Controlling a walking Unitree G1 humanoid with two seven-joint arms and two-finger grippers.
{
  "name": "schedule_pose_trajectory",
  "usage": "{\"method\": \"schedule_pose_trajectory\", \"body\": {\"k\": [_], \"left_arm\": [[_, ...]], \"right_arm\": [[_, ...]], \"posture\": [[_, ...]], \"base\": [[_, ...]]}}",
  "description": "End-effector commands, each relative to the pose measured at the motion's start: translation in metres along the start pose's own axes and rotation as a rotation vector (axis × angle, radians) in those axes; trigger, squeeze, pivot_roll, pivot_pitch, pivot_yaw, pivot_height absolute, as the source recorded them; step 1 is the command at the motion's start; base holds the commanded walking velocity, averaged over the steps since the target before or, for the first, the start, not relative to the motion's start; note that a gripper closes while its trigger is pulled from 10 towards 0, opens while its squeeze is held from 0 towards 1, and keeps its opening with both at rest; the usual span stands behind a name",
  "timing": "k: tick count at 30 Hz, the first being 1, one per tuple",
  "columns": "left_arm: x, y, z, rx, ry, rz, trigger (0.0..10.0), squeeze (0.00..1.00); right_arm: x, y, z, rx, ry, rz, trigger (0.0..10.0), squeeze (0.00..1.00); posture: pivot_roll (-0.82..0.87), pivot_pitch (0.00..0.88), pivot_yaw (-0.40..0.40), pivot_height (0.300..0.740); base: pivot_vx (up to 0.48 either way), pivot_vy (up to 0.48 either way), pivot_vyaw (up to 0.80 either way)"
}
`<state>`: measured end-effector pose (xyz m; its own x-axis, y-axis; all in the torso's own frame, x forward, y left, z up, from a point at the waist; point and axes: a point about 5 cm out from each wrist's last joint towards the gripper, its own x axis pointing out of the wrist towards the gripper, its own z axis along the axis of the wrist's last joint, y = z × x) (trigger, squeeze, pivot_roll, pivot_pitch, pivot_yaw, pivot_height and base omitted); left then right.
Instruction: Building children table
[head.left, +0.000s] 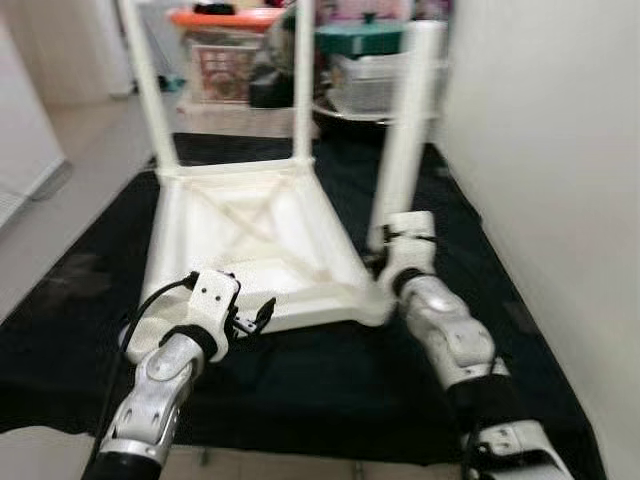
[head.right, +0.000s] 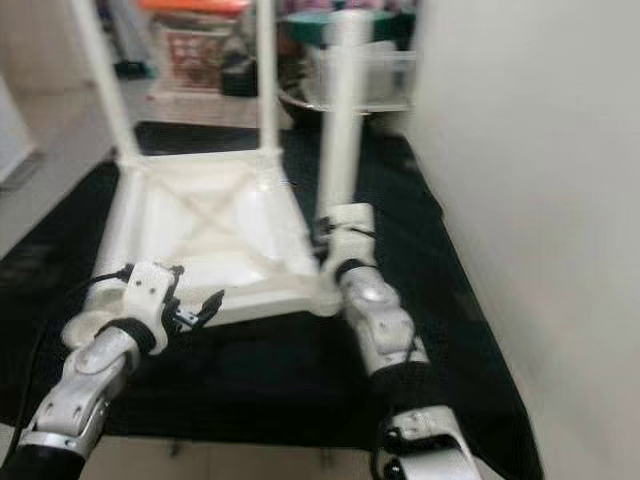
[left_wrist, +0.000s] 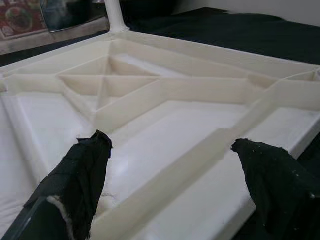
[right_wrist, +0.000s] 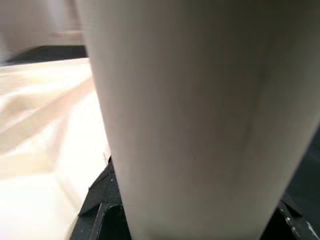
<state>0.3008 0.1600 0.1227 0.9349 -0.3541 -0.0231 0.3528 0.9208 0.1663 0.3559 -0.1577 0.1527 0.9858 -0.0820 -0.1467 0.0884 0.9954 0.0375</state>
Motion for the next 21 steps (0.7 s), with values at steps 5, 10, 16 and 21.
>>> {"method": "schedule_pose_trajectory", "body": {"k": [5, 10, 16, 21], "left_arm": [[-0.003, 0.0, -0.005, 0.011, 0.018, -0.004, 10.0, 0.0], [0.0, -0.002, -0.004, 0.007, 0.015, -0.003, 10.0, 0.0], [0.0, -0.003, -0.003, 0.001, 0.01, -0.003, 10.0, 0.0], [-0.005, 0.003, -0.006, 0.006, 0.018, 0.01, 10.0, 0.0]], "right_arm": [[-0.018, -0.042, -0.042, 0.023, 0.157, -0.33, 0.0, 0.0], [-0.019, -0.018, -0.04, 0.029, 0.155, -0.268, 10.0, 0.0], [-0.021, 0.005, -0.029, 0.071, 0.101, -0.224, 10.0, 1.0], [-0.028, 0.009, 0.001, 0.103, -0.06, -0.145, 10.0, 1.0]], "posture": [[0.08, 0.0, -0.047, 0.74], [0.07, 0.0, -0.05, 0.74], [0.08, 0.0, -0.056, 0.74], [0.07, 0.0, -0.058, 0.74]], "base": [[0.0, 0.0, 0.0], [0.0, 0.0, 0.0], [0.0, 0.0, 0.0], [0.0, 0.0, 0.0]]}}
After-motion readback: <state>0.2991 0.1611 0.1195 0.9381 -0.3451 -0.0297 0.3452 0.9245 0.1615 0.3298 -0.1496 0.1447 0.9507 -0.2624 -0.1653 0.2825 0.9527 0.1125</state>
